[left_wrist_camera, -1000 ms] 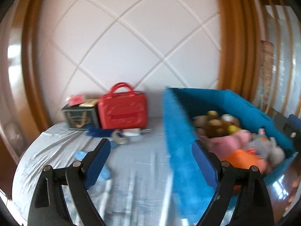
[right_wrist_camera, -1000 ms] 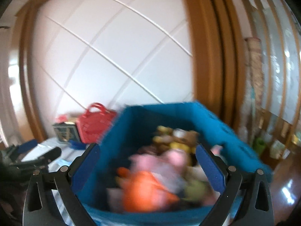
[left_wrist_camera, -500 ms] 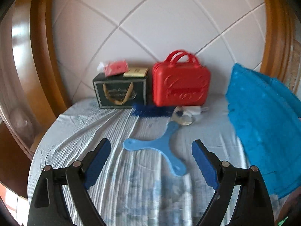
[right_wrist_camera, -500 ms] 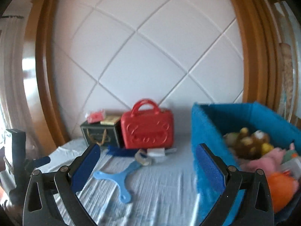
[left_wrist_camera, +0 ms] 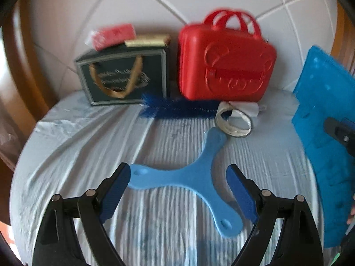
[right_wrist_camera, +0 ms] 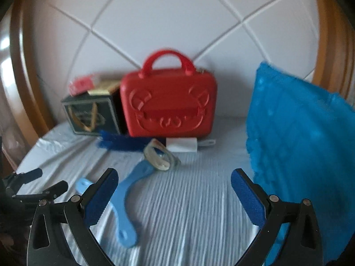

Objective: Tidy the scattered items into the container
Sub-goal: 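Grasp the blue three-armed piece with left gripper while right grasps the tape roll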

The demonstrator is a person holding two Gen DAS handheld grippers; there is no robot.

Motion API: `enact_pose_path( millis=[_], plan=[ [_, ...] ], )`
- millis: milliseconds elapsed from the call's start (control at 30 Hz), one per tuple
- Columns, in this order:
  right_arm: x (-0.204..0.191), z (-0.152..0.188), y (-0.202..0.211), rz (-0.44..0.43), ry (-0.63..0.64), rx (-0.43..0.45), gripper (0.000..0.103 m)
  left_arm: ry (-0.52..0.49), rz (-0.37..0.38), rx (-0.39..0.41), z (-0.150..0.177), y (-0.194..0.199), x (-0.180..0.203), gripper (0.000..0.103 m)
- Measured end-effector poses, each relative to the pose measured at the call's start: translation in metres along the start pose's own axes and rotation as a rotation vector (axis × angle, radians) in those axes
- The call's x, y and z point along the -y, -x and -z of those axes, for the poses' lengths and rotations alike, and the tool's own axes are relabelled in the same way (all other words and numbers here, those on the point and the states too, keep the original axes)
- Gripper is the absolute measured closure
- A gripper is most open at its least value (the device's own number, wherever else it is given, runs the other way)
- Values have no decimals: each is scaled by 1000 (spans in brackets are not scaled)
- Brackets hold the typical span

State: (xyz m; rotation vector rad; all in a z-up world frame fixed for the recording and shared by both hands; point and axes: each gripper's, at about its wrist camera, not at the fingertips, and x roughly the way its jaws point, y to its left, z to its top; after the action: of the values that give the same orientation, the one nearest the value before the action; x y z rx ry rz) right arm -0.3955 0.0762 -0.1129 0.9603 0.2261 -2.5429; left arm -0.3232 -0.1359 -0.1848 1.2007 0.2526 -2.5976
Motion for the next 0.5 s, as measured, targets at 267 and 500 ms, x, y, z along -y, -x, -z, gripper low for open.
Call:
enact_pose_path(
  millis=[267, 500],
  plan=[
    [-5, -3, -146, -27, 30, -118, 0, -33, 0, -134, 6, -110, 14, 14],
    [-14, 7, -224, -66, 75, -179, 0, 60, -4, -233, 44, -122, 20, 14]
  ],
)
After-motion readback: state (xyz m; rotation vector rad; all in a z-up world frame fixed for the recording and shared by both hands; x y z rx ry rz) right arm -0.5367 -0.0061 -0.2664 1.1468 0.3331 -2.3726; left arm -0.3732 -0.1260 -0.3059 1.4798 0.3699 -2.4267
